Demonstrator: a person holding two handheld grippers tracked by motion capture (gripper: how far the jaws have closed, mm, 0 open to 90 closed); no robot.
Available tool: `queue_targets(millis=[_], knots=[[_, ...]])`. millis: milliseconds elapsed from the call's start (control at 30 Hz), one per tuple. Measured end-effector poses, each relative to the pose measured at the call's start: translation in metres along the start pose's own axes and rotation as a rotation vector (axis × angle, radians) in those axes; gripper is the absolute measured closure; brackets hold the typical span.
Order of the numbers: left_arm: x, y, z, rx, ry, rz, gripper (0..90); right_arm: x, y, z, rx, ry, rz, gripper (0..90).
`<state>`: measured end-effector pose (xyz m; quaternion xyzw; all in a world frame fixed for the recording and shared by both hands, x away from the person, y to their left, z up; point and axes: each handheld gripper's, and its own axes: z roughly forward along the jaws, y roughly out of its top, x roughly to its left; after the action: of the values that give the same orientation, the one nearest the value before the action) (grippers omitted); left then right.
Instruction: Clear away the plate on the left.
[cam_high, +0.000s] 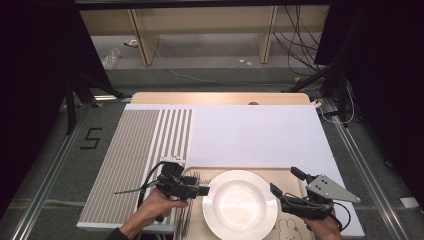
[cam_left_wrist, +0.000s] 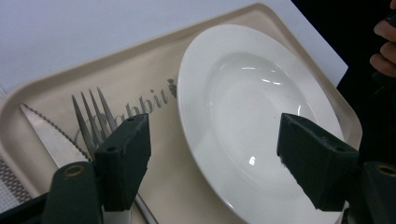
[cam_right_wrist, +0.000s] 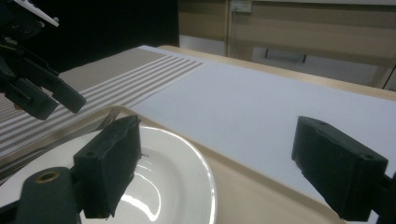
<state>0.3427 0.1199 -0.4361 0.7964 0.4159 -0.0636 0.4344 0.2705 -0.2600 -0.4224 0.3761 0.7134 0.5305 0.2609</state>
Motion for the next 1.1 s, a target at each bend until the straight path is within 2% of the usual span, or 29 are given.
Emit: queue_targets(millis=[67,167,400,533,600,1100], knots=[[-0.002,-0.001,-0.003,-0.029,0.02,0.036,24.9,0.0,0.0,0.0,-0.004,0.001,0.0,16.5],[-0.004,-0.001,-0.006,-0.062,0.027,0.064,24.2,0.0,0.0,0.0,-0.003,0.002,0.0,16.4],[-0.007,-0.004,-0.015,-0.175,0.061,0.141,22.2,0.0,0.0,0.0,-0.002,0.002,0.0,16.4],[-0.007,-0.006,-0.018,-0.228,0.069,0.165,20.8,0.0,0.0,0.0,-0.003,0.005,0.001,16.3],[-0.006,-0.007,-0.021,-0.258,0.061,0.162,20.1,0.0,0.0,0.0,-0.007,0.007,0.001,16.3],[0.002,-0.018,-0.037,-0.356,0.098,0.199,18.9,0.001,0.0,0.0,-0.001,0.012,-0.001,16.2]])
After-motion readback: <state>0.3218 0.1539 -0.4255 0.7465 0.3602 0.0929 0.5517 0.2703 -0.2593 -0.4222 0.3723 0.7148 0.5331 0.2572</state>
